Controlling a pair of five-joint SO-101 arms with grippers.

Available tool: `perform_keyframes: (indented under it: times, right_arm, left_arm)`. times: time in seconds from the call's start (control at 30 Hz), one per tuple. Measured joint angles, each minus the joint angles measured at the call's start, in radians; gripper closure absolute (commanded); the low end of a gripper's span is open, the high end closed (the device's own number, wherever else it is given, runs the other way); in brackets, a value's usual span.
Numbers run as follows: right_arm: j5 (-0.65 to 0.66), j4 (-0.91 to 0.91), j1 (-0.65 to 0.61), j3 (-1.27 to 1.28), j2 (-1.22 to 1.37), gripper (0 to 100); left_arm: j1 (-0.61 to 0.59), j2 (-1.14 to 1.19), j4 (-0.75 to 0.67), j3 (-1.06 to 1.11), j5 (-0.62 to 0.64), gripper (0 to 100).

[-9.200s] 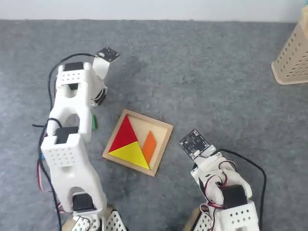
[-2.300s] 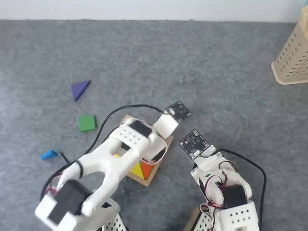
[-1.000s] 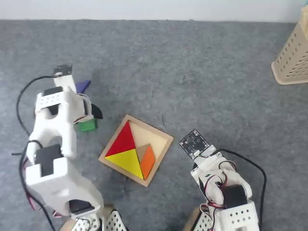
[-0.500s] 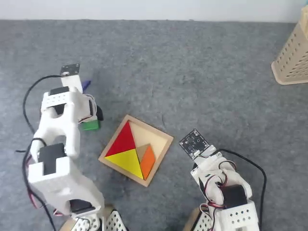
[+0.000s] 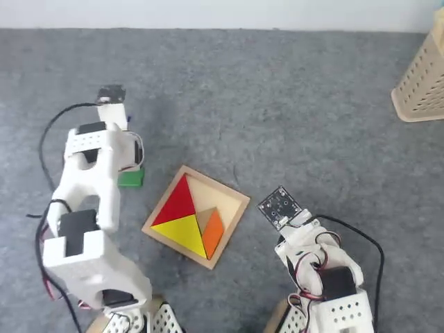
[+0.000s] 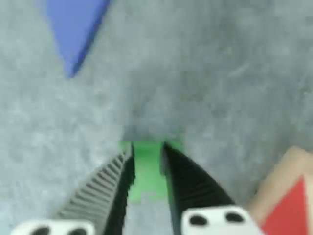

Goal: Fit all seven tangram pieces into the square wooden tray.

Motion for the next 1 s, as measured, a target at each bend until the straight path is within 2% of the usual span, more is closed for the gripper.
perform_keyframes:
  times: [0.23, 0.63, 0.83, 1.0]
  right_arm:
    - [0.0, 0.0, 0.0, 0.0, 0.0, 99.1]
    - [0.0, 0.0, 0.0, 0.0, 0.0, 99.1]
    - [0.0, 0.0, 0.0, 0.0, 0.0, 99.1]
    - [0.0, 0.0, 0.0, 0.0, 0.0, 99.1]
  left_arm:
    - [-0.003, -0.003, 0.023, 0.0, -0.017, 80]
    - [0.0, 0.011, 0.11, -0.015, -0.103, 81]
    - [-0.075, 0.029, 0.112, -0.014, -0.115, 80]
    - [-0.083, 0.091, 0.147, -0.084, -0.124, 81]
